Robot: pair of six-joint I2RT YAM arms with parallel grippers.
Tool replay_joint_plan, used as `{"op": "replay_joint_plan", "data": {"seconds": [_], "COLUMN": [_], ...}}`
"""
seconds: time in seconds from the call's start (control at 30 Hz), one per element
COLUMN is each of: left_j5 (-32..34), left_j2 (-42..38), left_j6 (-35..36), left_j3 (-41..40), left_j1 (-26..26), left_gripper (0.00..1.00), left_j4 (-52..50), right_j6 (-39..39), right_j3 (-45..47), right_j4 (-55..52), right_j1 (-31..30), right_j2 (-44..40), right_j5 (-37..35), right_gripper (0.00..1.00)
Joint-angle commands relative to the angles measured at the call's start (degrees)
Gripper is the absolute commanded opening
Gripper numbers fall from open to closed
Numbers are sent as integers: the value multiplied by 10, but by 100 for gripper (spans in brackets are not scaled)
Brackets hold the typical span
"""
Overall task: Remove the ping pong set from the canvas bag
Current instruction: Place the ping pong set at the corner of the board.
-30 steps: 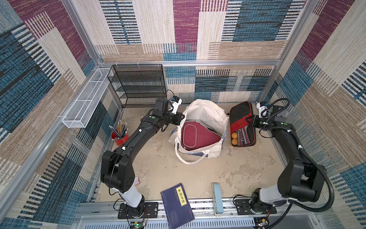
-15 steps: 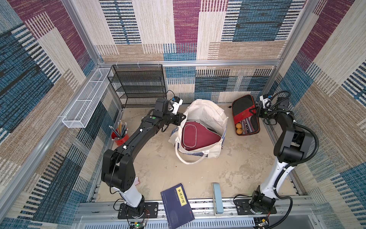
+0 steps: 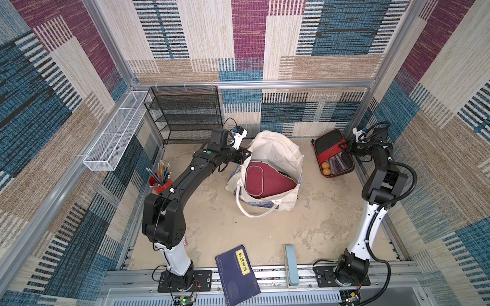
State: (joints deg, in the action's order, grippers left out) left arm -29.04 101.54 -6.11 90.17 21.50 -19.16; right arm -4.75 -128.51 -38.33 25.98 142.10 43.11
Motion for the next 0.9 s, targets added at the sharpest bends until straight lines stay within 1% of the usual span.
{"op": "replay_joint_plan", "data": {"seconds": [0.0,0.2,0.43,0.6,0.73,0.87], "left_j5": [-5,-7,-7,-7,-7,-10], "left_j2": [10,25,35,38,38,38], "left_j6": [9,13,16,17,17,14], "left_j3": [15,32,41,45,43,39], "left_j1": [0,0,0,0,0,0], "left_gripper": [0,0,0,0,0,0], "left_j4": [-10,-20,-25,-29,-27,-23], "right_j6": [-31,-24,-29,-24,-20,-18], "right_j3": [-25,-81,-74,-71,-73,-68], "right_j4": [-7,-22,-31,-30,-24,-25], "right_j1": [-1,0,0,0,0,0], "right_j2": [31,70,82,77,65,60], "right_j5": [-90,-119,-152,-172,-168,-167], "right_gripper": [0,0,1,11,25,36]}}
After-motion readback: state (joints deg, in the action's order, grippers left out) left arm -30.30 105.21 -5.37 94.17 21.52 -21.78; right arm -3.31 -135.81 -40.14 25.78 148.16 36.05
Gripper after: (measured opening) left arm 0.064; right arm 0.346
